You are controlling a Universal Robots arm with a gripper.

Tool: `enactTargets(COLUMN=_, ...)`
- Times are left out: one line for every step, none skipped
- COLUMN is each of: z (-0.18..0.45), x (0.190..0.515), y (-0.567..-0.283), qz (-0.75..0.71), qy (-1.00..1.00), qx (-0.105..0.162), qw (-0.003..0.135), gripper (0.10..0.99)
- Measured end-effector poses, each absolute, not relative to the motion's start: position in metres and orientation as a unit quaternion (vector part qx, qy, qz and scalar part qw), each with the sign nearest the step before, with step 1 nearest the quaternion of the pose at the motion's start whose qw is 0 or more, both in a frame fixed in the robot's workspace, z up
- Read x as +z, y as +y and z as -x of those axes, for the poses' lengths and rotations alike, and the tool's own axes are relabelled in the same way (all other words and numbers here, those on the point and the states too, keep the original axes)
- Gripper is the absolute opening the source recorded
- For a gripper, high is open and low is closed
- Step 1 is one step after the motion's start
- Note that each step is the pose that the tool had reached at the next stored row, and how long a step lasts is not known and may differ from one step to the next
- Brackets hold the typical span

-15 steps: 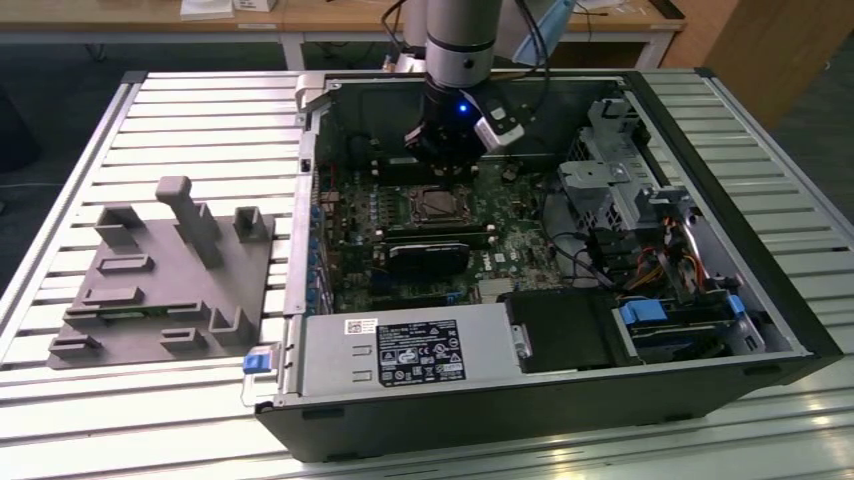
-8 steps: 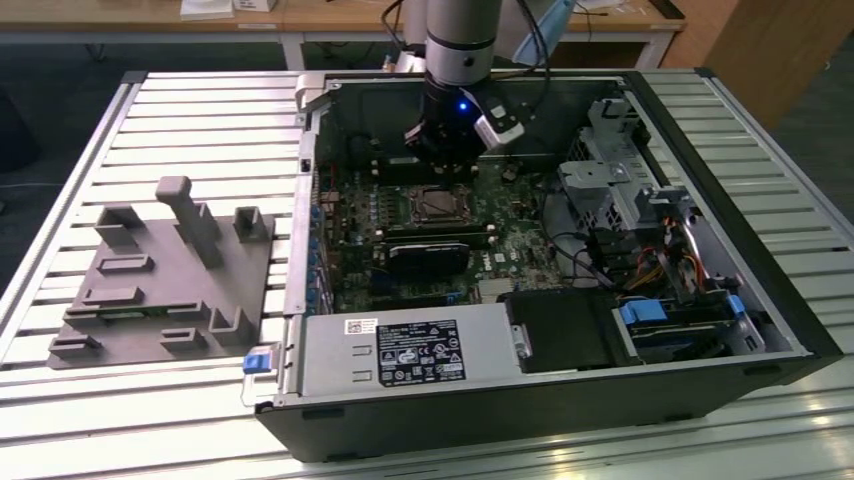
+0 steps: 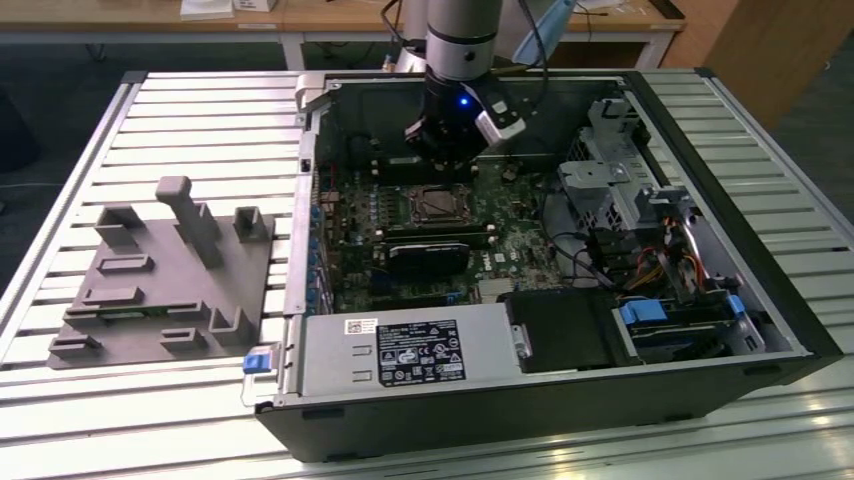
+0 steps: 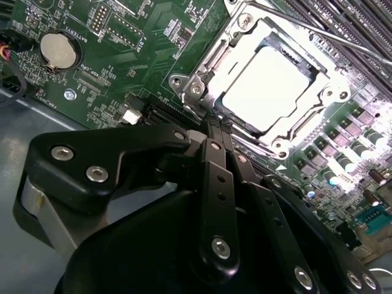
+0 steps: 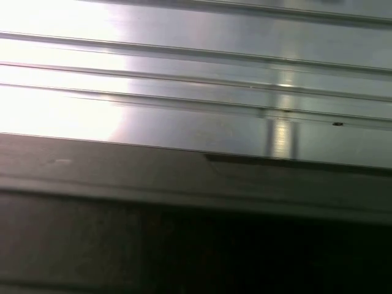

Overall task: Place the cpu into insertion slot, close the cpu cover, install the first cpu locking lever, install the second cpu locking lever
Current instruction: 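Install the first cpu locking lever, then install the second cpu locking lever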

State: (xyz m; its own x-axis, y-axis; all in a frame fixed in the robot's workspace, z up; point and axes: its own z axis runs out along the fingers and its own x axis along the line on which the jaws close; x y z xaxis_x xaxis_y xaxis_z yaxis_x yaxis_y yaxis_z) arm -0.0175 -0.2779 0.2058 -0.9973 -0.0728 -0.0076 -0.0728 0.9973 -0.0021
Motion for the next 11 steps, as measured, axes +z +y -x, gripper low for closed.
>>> enactTargets(z=0.0172, x=0.2058, y=-0.2779, qz=0.036, qy=0.999, qx=-0.001, qw=0.004, gripper=0.106)
enactTargets(z=0.0169, x=0.2058, y=-0.2780, qz=0.036, qy=0.999, qx=-0.001, qw=0.004, gripper=0.106)
enactTargets(z=0.0165, x=0.2058, y=-0.2780, qz=0.036, qy=0.999, qx=-0.001, qw=0.004, gripper=0.106)
enactTargets(z=0.0161, x=0.2058, y=-0.2781, qz=0.036, qy=0.999, qx=-0.001, qw=0.004, gripper=0.106)
enactTargets(z=0.0158, x=0.2058, y=-0.2782, qz=0.036, qy=0.999, qx=-0.001, qw=0.004, gripper=0.106)
enactTargets(z=0.0157, x=0.2058, y=-0.2783, qz=0.036, qy=0.999, qx=-0.001, qw=0.004, gripper=0.106)
enactTargets(z=0.0154, x=0.2058, y=-0.2784, qz=0.036, qy=0.999, qx=-0.001, qw=0.004, gripper=0.106)
enactTargets(z=0.0151, x=0.2058, y=-0.2785, qz=0.036, qy=0.999, qx=-0.001, qw=0.004, gripper=0.106)
enactTargets(z=0.0148, x=0.2058, y=-0.2786, qz=0.036, qy=0.999, qx=-0.001, qw=0.004, gripper=0.106)
enactTargets(z=0.0146, x=0.2058, y=-0.2787, qz=0.036, qy=0.999, qx=-0.001, qw=0.004, gripper=0.106)
enactTargets(z=0.0143, x=0.2058, y=-0.2788, qz=0.036, qy=0.999, qx=-0.001, qw=0.004, gripper=0.106)
